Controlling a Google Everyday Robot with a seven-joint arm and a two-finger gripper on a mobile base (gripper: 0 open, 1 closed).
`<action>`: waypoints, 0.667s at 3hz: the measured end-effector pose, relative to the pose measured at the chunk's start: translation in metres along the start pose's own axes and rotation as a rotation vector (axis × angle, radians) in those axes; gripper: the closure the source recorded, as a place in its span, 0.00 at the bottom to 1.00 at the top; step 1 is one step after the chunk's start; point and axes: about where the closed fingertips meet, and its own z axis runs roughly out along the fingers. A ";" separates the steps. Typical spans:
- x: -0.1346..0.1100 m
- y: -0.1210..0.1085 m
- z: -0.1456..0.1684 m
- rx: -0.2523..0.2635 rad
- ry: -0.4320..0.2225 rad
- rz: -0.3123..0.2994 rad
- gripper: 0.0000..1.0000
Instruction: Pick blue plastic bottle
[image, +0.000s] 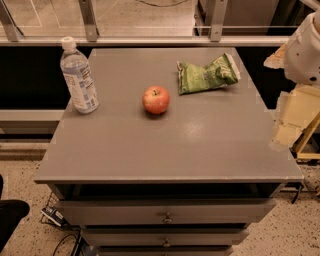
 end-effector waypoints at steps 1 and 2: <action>-0.001 -0.001 -0.001 0.005 -0.003 0.001 0.00; -0.018 -0.005 0.007 0.017 -0.085 0.019 0.00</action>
Offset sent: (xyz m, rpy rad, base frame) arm 0.0412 0.0638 -0.0081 0.3208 -0.1130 0.0010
